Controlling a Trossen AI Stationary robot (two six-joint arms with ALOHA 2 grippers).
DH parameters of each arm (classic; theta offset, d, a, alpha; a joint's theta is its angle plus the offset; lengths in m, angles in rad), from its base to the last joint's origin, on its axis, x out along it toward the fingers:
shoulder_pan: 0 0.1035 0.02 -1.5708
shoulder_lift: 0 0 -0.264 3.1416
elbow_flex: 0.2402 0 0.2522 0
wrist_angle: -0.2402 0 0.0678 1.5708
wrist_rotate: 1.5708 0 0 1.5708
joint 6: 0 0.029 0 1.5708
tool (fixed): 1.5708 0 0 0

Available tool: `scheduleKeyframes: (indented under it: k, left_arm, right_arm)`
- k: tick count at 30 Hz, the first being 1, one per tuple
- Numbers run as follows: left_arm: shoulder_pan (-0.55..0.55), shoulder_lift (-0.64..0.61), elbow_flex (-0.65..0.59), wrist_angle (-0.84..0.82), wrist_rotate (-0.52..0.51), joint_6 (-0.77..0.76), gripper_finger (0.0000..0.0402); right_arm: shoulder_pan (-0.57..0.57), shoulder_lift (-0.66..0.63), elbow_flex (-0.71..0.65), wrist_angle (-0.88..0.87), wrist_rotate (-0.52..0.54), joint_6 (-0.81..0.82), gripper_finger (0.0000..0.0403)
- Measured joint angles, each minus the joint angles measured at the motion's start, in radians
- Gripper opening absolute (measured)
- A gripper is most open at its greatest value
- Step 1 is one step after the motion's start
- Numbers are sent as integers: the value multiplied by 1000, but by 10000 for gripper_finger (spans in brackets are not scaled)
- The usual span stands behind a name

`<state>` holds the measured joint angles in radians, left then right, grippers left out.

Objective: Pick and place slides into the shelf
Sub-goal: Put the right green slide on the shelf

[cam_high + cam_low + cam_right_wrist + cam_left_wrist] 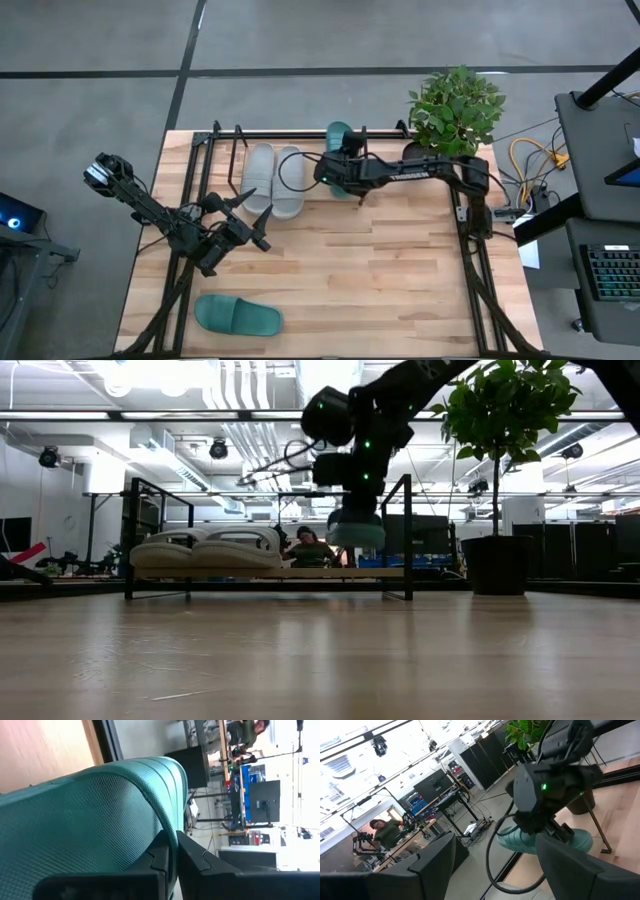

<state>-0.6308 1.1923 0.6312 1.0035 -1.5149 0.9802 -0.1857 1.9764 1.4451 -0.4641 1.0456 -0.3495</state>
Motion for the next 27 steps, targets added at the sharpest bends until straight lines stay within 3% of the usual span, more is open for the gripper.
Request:
scheduleKeyframes:
  k: [21,27]
  left_arm:
    - [0,0,-1,-1,-1,-1,258]
    - [0,0,-1,-1,-1,-2,258]
  right_arm:
    - [-42,76,-1,-3,-8,-51,13]
    - [-45,73,-1,-35,-66,-47,13]
